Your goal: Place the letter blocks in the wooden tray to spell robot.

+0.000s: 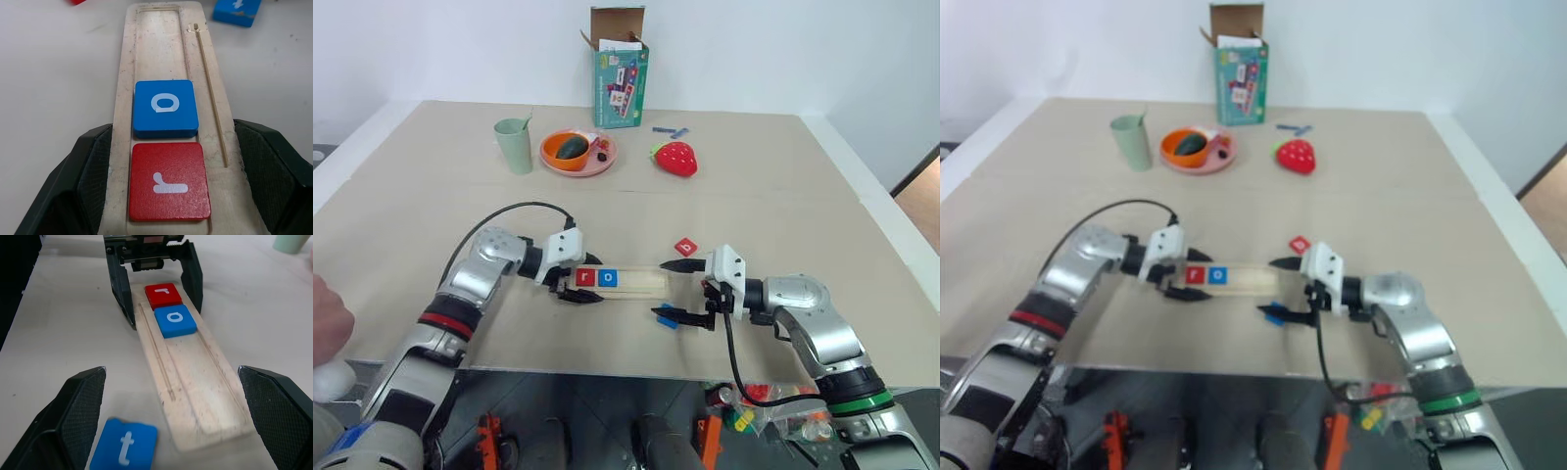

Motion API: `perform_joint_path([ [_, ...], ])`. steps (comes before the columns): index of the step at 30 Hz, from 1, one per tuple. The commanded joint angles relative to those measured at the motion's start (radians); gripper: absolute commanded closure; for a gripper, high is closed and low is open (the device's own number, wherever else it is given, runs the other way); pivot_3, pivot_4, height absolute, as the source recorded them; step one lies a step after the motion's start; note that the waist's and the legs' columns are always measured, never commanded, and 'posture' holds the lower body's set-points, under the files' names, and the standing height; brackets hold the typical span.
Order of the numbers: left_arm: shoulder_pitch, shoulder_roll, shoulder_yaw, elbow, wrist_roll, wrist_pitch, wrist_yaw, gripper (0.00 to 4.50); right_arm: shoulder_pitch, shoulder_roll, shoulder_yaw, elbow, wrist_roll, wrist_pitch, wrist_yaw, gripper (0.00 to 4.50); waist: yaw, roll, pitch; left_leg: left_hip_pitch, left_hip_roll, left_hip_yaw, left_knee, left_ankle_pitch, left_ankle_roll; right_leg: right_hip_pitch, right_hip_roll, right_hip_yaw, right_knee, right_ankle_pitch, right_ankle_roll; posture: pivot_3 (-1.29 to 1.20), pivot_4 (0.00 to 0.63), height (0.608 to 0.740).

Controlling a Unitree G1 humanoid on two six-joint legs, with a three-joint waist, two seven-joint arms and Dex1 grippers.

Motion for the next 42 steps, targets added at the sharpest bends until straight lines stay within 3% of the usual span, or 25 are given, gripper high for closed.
perform_joint_path([
  [1,-0.044,-0.014,-0.013,0.064,0.041,-0.054,-0.018,1.29,0.005,-0.018,-0.038,-0.058,0.015,0.001,-0.007,0.0,0.0,0.0,0.0,0.0,0.0,0.0,0.0,0.0,0.0,0.0,0.0,0.0,0.0,0.0,0.0,0.0,0.15,0.74],
  [14,-0.085,-0.038,-0.002,0.167,0.068,-0.099,-0.038,1.29,0.017,-0.025,-0.038,-0.076,0.017,0.008,-0.017,0.0,-0.001,0.0,0.0,0.0,0.0,-0.001,0.001,0.0,0.0,0.001,0.0,0.0,0.0,0.0,0.0,0.0,0.15,0.74],
  [16,-0.087,-0.035,0.001,0.175,0.071,-0.115,-0.034,0.23,0.015,-0.024,-0.038,-0.074,0.017,0.009,-0.017,0.0,-0.001,0.0,0.0,0.0,0.0,-0.001,0.001,0.0,0.0,0.001,0.0,0.0,0.0,0.0,0.0,0.0,0.15,0.74],
  [17,-0.089,-0.035,0.006,0.178,0.073,-0.122,-0.031,0.05,0.013,-0.023,-0.038,-0.073,0.017,0.009,-0.018,0.0,-0.001,0.0,0.0,0.0,0.0,-0.001,0.001,0.0,0.0,0.001,0.0,0.0,0.0,0.0,0.0,0.0,0.15,0.74],
  [25,-0.096,0.012,0.042,0.13,0.076,-0.147,-0.02,0.05,-0.01,-0.008,-0.06,-0.067,0.042,0.03,-0.035,0.0,-0.005,0.0,0.0,0.0,0.001,-0.002,0.0,0.0,0.0,0.0,0.001,-0.001,0.0,0.001,0.0,0.0,0.15,0.74],
  [35,0.074,0.132,0.229,-0.294,-0.129,0.16,0.031,0.05,-0.25,0.021,-0.098,0.074,0.006,0.192,-0.19,0.0,-0.006,0.002,0.002,0.0,0.002,-0.002,0.0,0.0,0.0,-0.001,0.002,-0.001,0.001,0.001,0.0,0.0,0.15,0.74],
  [39,0.258,0.159,0.301,-0.581,-0.218,0.285,0.115,0.05,-0.293,0.05,-0.066,0.145,-0.074,0.231,-0.293,0.0,-0.006,0.002,0.002,-0.001,0.003,-0.002,-0.002,-0.001,0.0,-0.002,0.002,-0.002,0.001,-0.001,-0.001,0.0,0.15,0.74],
  [42,0.406,0.127,0.351,-0.8,-0.303,0.393,0.229,0.05,-0.277,0.067,-0.052,0.178,-0.129,0.233,-0.354,0.0,-0.004,0.003,0.002,-0.001,0.003,-0.002,-0.002,-0.002,-0.001,-0.002,0.001,-0.002,0.001,-0.002,-0.003,0.0,0.15,0.74],
])
